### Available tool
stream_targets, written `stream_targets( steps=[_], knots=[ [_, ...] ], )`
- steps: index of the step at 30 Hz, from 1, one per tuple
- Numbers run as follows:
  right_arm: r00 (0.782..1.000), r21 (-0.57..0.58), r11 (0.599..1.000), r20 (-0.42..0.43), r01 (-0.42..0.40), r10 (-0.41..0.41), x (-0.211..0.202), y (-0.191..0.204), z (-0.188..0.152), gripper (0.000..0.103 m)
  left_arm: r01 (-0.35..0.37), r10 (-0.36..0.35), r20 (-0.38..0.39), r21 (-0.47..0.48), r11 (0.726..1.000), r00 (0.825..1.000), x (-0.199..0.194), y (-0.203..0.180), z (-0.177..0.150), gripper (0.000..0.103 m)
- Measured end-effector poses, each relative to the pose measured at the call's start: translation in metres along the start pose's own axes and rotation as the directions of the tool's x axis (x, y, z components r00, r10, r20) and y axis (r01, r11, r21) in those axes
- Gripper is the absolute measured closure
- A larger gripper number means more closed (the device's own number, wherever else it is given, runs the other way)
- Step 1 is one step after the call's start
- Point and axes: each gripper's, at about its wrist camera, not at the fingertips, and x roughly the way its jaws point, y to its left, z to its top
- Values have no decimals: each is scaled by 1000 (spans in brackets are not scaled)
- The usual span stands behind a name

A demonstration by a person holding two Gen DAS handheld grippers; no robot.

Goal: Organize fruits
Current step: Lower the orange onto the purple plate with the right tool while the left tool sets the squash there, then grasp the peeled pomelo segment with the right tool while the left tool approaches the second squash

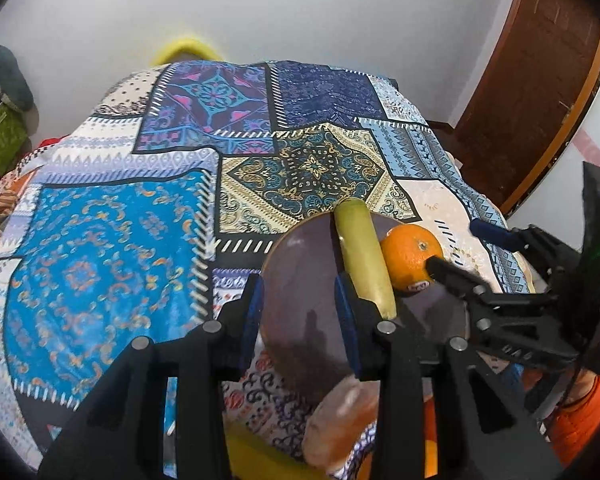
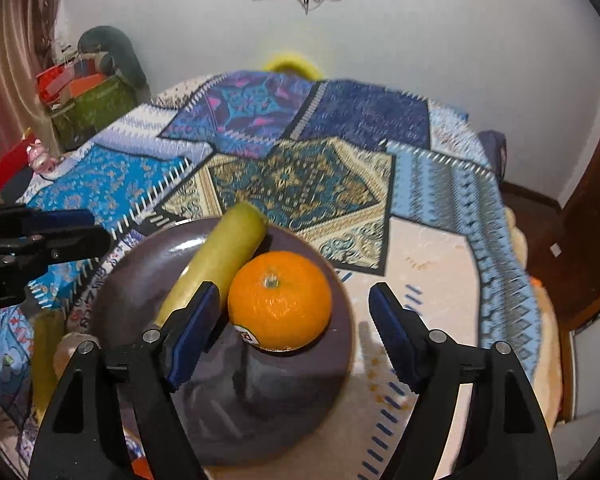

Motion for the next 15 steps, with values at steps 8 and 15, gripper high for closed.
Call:
stream_targets(
  steps=[8,15],
  knots=[
    [999,-1,1000,45,8,-8,-41,8,-5,28,-44,44,24,7,999,999,-40,3,-26,51],
    [997,14,1000,72,-2,1,-76,21,-17,21,-80,80,9,8,997,997,-64,8,-62,38]
  ],
)
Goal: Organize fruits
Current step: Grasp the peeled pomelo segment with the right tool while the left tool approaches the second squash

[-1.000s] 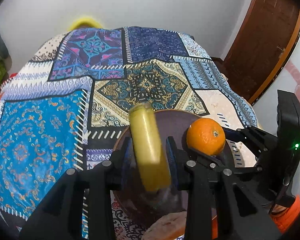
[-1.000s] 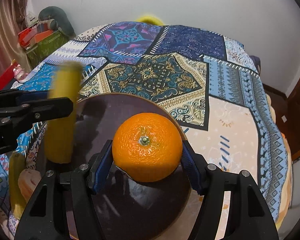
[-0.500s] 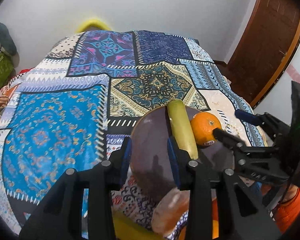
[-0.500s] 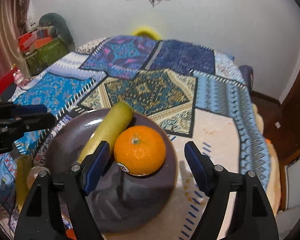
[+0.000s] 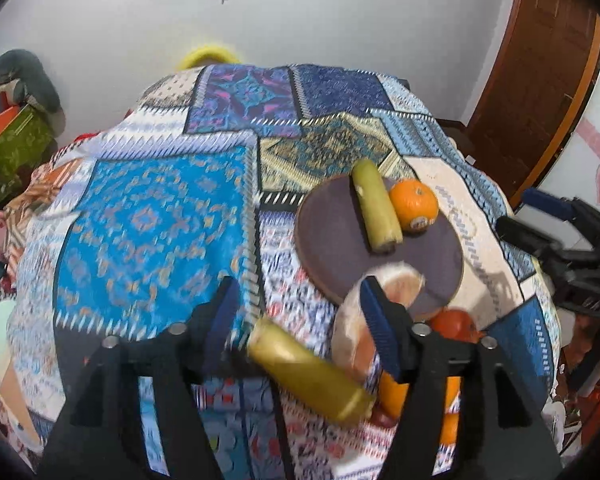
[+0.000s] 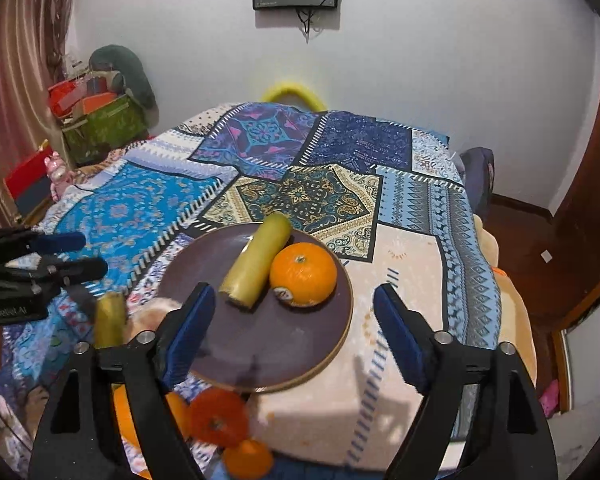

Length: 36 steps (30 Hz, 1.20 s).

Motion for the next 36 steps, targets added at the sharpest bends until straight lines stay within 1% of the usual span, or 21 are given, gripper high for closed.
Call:
stream_targets(
  steps=[2,5,7,9,14,15,18,21,23,25,28,29,31,32,33,35,36],
  knots=[
    [1000,6,1000,5,-9,9,-7,5,-3,21,-3,3,-20,0,1000,1000,-1,0,-13,38],
    [1000,1,1000,13,-12,12,-17,12,-8,21,-23,25,-57,34,999,998,1,-4,-33,37],
    [1000,-4,1000,16,-11,11,-23,17,-11,21,-30,34,-85,51,998,996,7,-10,-46,35],
    [1000,-7,1000,16,-12,12,-26,21,-16,20,-17,25,-128,58,998,991,15,-15,-59,34],
    [1000,-20,1000,9,-18,19,-33,26,-27,20,11,-3,-179,43,999,984,28,-24,-76,34],
    [1000,-26,1000,7,-17,17,-33,27,-29,20,-1,8,-177,37,999,984,30,-25,-79,34],
    [1000,-34,999,2,-17,17,-34,27,-33,20,-8,12,-187,21,1000,982,37,-25,-83,34],
    [1000,-32,999,-5,-20,20,-34,26,-36,20,-8,9,-160,2,1000,987,35,-22,-85,32],
    [1000,-25,999,-14,-26,26,-31,26,-38,20,-33,32,-130,-2,999,991,29,-18,-86,32],
    [999,-19,999,-31,-45,45,-25,28,-39,20,-56,54,-103,-18,998,993,21,-8,-89,32],
    [997,-26,998,-53,-61,60,-15,34,-41,20,-74,66,-95,-81,994,993,9,21,-95,32],
    [996,-33,997,-62,-63,61,-10,37,-41,20,-89,80,-93,-90,992,992,6,28,-96,32],
    [995,-44,997,-78,-67,64,1,44,-42,20,-140,132,-85,-101,985,988,1,46,-99,32],
    [994,-48,996,-87,-73,68,7,48,-42,20,-162,153,-89,-110,981,984,1,55,-101,32],
    [993,-51,996,-91,-77,72,12,52,-42,20,-172,159,-106,-126,977,982,2,65,-102,33],
    [992,-60,995,-101,-76,69,23,60,-41,20,-150,129,-135,-165,975,982,5,80,-104,35],
    [992,-64,995,-108,-76,69,27,63,-40,21,-136,112,-133,-184,973,985,4,86,-105,35]
  ],
)
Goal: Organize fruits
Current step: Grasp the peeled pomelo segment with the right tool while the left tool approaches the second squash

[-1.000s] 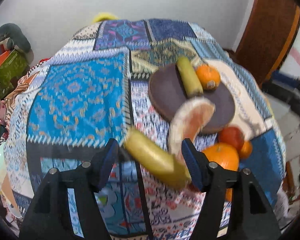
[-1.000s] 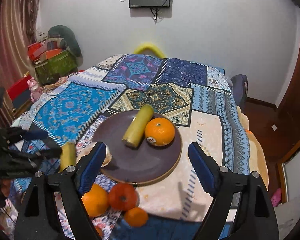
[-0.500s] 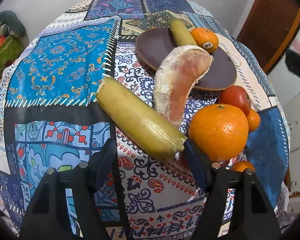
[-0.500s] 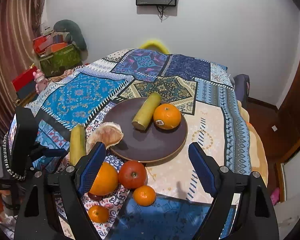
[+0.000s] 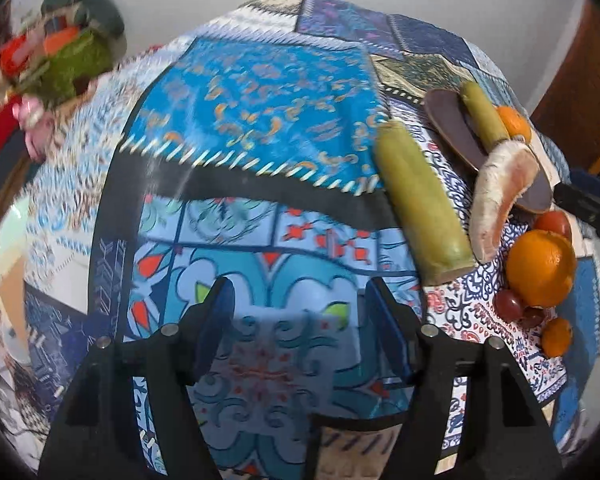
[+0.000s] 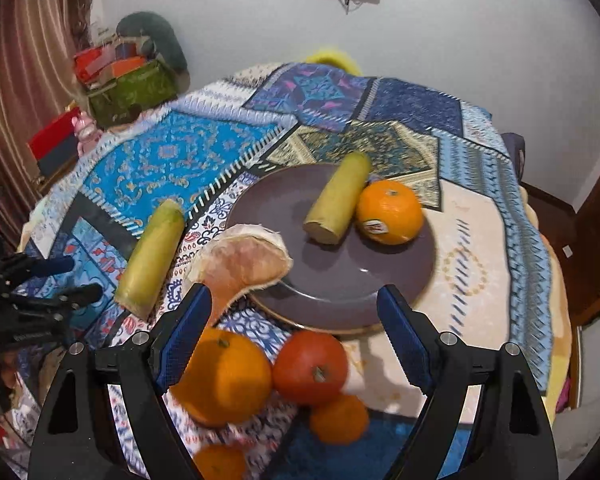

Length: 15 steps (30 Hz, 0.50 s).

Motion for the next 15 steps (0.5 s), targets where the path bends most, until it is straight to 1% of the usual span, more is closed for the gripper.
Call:
stream_targets(
  steps=[3,8,11,14,15],
  knots=[
    [1000,-16,1000,-17,-23,22,15,11,4,22,22,-22,26,-11,1000,999,-6,5,0,35],
    [997,-6,998,-54,-57,57,34,12,14,22,83,-82,50,-21,996,995,-9,-1,12,35],
    [995,0,998,-77,-66,65,43,12,17,22,85,-85,58,3,996,995,-7,-11,22,35],
    [993,3,997,-79,-83,83,47,13,19,22,99,-100,51,19,995,994,-3,-21,29,35],
    [993,0,996,-74,-87,87,46,15,18,27,106,-107,48,24,994,993,-3,-24,30,35]
  ],
)
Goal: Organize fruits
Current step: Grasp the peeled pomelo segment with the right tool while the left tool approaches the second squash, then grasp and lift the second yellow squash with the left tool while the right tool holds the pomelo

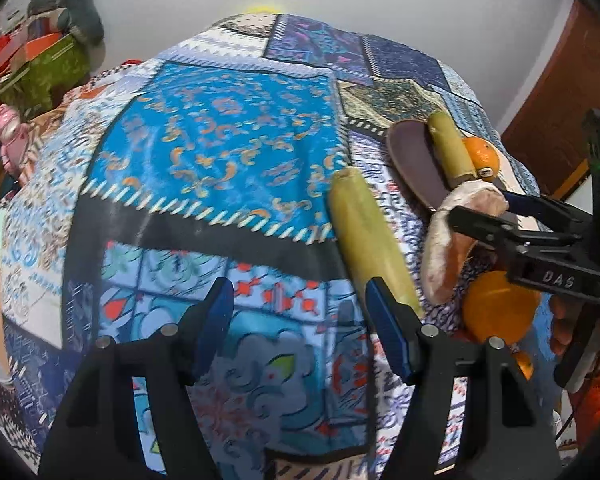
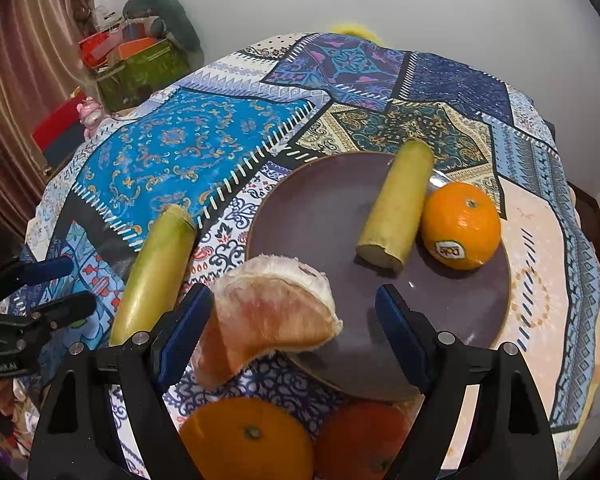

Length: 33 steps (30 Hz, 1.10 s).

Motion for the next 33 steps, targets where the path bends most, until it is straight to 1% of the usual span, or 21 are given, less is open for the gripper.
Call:
stream_targets(
  steps=[1,2,3,4,5,6,8,9,11,13,14,15,16,17,20,22,26,30,33],
  knots=[
    [1000,-9,1000,3,-9,9,0,2,0,30,5,-5,-2,5,1000,1000,1,-2,1,35],
    [1000,-17,1000,4,-23,23,1,5,1,40,10,-10,-3,11,1000,1000,2,-5,1,35],
    [999,-22,999,4,-43,43,0,7,0,51,17,-17,-4,15,1000,1000,3,-8,2,35],
    [998,-27,997,3,-66,66,1,9,2,57,23,-23,-6,17,1000,1000,5,-11,2,35],
    [998,-28,997,8,-66,66,0,10,2,62,33,-33,-12,17,999,999,8,-14,3,34],
    [998,-34,998,22,-55,56,-4,12,1,70,40,-40,-14,14,999,999,9,-16,3,33],
    [997,-38,997,36,-62,64,-8,13,3,78,66,-66,-25,2,998,998,14,-20,3,33],
    [996,-26,996,39,-81,82,-12,12,4,79,76,-76,-38,3,997,996,18,-24,3,33],
    [993,-11,995,52,-103,103,-16,10,5,81,67,-67,-45,15,998,997,25,-31,2,33],
    [993,-18,996,73,-91,92,-22,11,6,82,53,-52,-40,20,998,998,30,-34,4,33],
    [993,-25,997,85,-76,78,-24,12,6,82,46,-46,-36,16,999,998,32,-34,4,37],
    [993,-33,997,97,-66,69,-27,13,7,83,57,-56,-35,9,998,998,33,-33,5,42],
    [992,-39,997,107,-64,68,-30,14,8,83,93,-93,-40,5,996,995,33,-32,6,57],
    [991,-42,997,112,-69,73,-32,14,9,83,122,-122,-45,-1,992,991,32,-33,6,61],
    [990,-52,996,124,-68,74,-36,16,9,83,98,-97,-23,30,995,995,27,-35,2,63],
    [991,-59,996,118,-63,70,-34,18,7,83,105,-104,-23,35,994,994,23,-33,-1,65],
    [991,-58,996,111,-63,69,-30,19,3,83,120,-117,-41,57,991,992,11,-24,-10,67],
    [990,-43,996,113,-75,80,-32,17,2,83,102,-97,-50,93,990,994,3,-19,-18,68],
    [990,-34,997,120,-76,80,-33,15,0,83,104,-98,-65,89,991,993,3,-17,-15,68]
  ],
)
